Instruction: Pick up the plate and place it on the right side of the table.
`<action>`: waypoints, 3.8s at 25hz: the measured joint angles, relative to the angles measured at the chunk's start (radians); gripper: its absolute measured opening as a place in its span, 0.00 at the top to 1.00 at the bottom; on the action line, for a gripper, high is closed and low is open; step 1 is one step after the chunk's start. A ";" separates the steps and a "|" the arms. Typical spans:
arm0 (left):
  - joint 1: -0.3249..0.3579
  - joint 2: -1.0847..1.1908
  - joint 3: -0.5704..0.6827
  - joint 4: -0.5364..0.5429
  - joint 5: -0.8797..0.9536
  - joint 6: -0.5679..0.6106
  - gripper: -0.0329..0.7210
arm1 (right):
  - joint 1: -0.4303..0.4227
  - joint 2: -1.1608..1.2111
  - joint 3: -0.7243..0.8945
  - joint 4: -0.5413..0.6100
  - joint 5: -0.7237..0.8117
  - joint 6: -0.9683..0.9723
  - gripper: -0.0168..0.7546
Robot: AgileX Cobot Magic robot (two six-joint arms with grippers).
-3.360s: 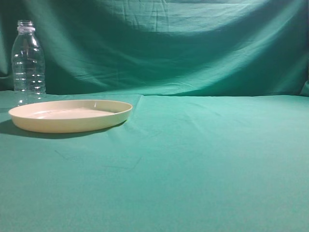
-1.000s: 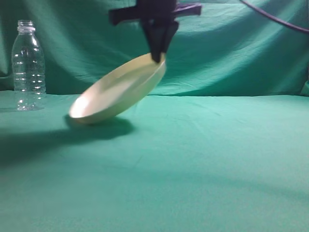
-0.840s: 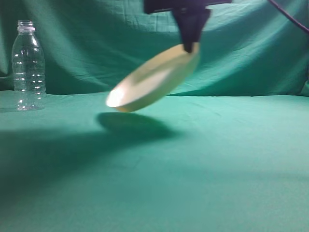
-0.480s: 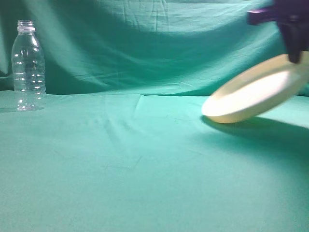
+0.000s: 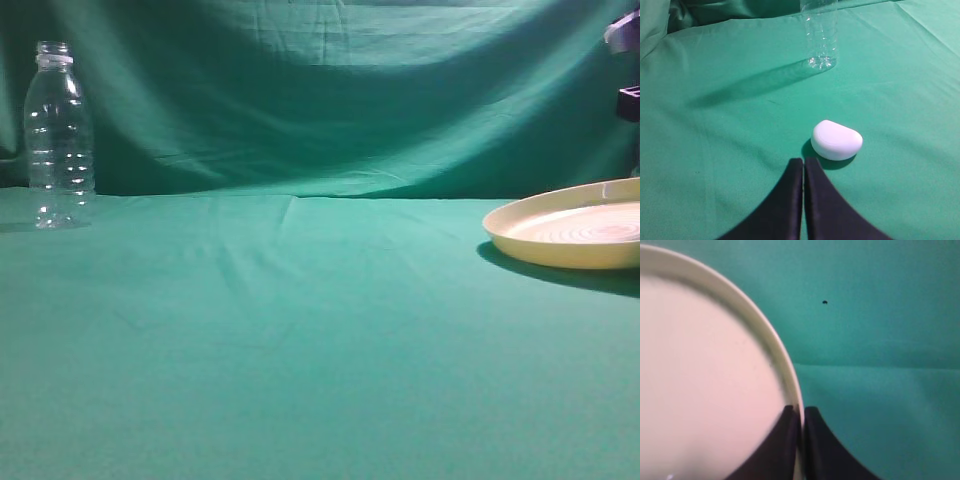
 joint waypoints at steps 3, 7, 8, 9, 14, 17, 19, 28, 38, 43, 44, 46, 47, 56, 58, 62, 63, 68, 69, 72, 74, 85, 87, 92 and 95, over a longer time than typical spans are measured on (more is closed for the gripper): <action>0.000 0.000 0.000 0.000 0.000 0.000 0.96 | 0.000 0.000 0.021 0.002 -0.053 0.000 0.98; 0.000 0.000 0.000 0.000 0.000 0.000 0.96 | 0.000 0.012 0.024 0.002 -0.078 -0.009 0.78; 0.000 0.000 0.000 0.000 0.000 0.000 0.96 | 0.000 0.015 0.024 0.002 -0.080 -0.011 0.70; 0.000 0.000 0.000 0.000 0.000 0.000 0.96 | 0.000 0.014 0.024 0.002 -0.080 -0.010 0.62; 0.000 0.000 0.000 0.000 0.000 0.000 0.96 | 0.000 -0.002 0.024 0.048 -0.046 -0.012 0.27; 0.000 0.000 0.000 0.000 0.000 0.000 0.96 | 0.000 -0.050 0.012 0.074 0.027 -0.006 0.26; 0.000 0.000 0.000 0.000 0.000 0.000 0.96 | 0.000 -0.095 -0.004 0.093 0.086 -0.004 0.40; 0.000 0.000 0.000 0.000 0.000 0.000 0.96 | 0.000 -0.468 -0.013 0.220 0.208 -0.029 0.98; 0.000 0.000 0.000 0.000 0.000 0.000 0.96 | 0.000 -0.984 0.171 0.258 0.233 -0.065 0.98; 0.000 0.000 0.000 0.000 0.000 0.000 0.96 | 0.000 -1.214 0.252 0.262 0.210 -0.068 0.98; 0.000 0.000 0.000 0.000 0.000 0.000 0.96 | 0.000 -1.258 0.269 0.261 0.200 -0.068 0.98; 0.000 0.000 0.000 0.000 0.000 0.000 0.96 | 0.000 -1.331 0.296 0.261 0.188 -0.068 0.98; 0.000 0.000 0.000 0.000 0.000 0.000 0.96 | 0.000 -1.366 0.303 0.261 0.186 -0.068 0.98; 0.000 0.000 0.000 0.000 0.000 0.000 0.96 | 0.000 -1.619 0.336 0.254 0.243 -0.070 0.98; 0.000 0.000 0.000 0.000 0.000 0.000 0.96 | 0.000 -1.645 0.336 0.248 0.245 -0.070 0.98; 0.000 0.000 0.000 0.000 0.000 0.000 0.96 | 0.000 -1.673 0.401 0.284 0.168 -0.070 0.98; 0.000 0.000 0.000 0.000 0.000 0.000 0.96 | 0.000 -1.677 0.434 0.292 0.127 -0.070 0.98; 0.000 0.000 0.000 0.000 0.000 0.000 0.96 | 0.000 -1.706 0.646 0.298 -0.090 -0.070 0.98; 0.000 0.000 0.000 0.000 0.000 0.000 0.96 | 0.000 -1.713 0.698 0.298 -0.125 -0.070 0.98; 0.000 0.000 0.000 0.000 0.000 0.000 0.96 | 0.000 -1.757 0.845 0.270 -0.231 -0.070 0.98; 0.000 0.000 0.000 0.000 0.000 0.000 0.96 | 0.000 -1.782 0.940 0.248 -0.286 -0.070 0.98; 0.000 0.000 0.000 0.000 0.000 0.000 0.96 | 0.000 -1.786 1.174 0.209 -0.348 -0.072 0.98; 0.000 0.000 0.000 0.000 0.000 0.000 0.96 | 0.000 -1.786 1.174 0.207 -0.348 -0.072 0.98; 0.000 0.000 0.000 0.000 0.000 0.000 0.96 | 0.000 -1.786 1.174 0.204 -0.350 -0.064 0.98; 0.000 0.000 0.000 0.000 0.000 0.000 0.96 | 0.000 -1.786 1.175 0.204 -0.350 -0.061 0.98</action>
